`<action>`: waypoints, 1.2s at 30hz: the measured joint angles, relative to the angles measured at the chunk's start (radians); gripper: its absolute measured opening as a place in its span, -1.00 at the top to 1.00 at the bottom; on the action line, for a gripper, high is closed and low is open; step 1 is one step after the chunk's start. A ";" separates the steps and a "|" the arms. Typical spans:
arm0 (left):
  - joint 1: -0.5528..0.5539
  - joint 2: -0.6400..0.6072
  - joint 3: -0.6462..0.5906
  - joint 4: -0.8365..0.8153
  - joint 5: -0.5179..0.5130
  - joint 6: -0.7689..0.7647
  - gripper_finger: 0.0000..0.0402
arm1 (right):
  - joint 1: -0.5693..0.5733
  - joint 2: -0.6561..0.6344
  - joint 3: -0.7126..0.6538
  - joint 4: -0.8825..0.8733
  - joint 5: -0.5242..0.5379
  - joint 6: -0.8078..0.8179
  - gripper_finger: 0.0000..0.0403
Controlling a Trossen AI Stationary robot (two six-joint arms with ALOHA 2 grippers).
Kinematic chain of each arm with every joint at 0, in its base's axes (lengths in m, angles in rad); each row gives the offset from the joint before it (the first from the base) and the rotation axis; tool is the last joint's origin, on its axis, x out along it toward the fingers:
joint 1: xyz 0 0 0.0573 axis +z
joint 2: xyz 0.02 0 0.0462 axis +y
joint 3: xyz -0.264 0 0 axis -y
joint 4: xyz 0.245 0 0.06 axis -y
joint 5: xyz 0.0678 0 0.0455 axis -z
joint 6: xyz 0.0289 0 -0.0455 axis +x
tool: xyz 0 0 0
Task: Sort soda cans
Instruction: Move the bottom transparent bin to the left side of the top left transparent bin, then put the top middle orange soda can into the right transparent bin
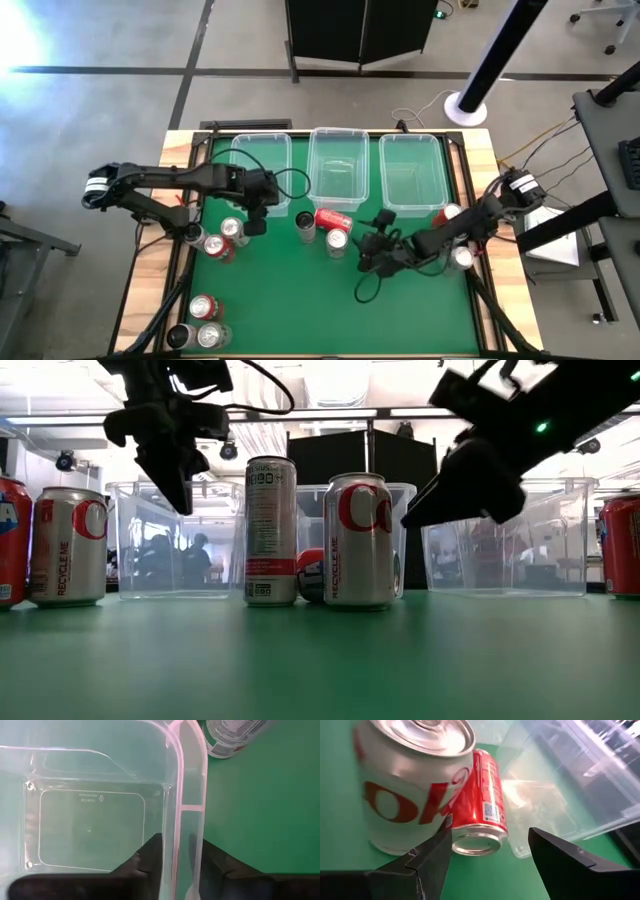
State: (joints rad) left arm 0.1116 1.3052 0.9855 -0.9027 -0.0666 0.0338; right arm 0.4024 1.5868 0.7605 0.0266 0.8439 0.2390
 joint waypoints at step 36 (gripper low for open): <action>-0.027 -0.320 0.000 0.068 -0.090 -0.106 -0.29 | -0.073 0.042 0.139 -0.122 -0.316 -0.147 -0.19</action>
State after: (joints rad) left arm 0.0849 0.9855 0.9852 -0.8350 -0.1563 -0.0718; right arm 0.3292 1.6290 0.8995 -0.0952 0.5281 0.0920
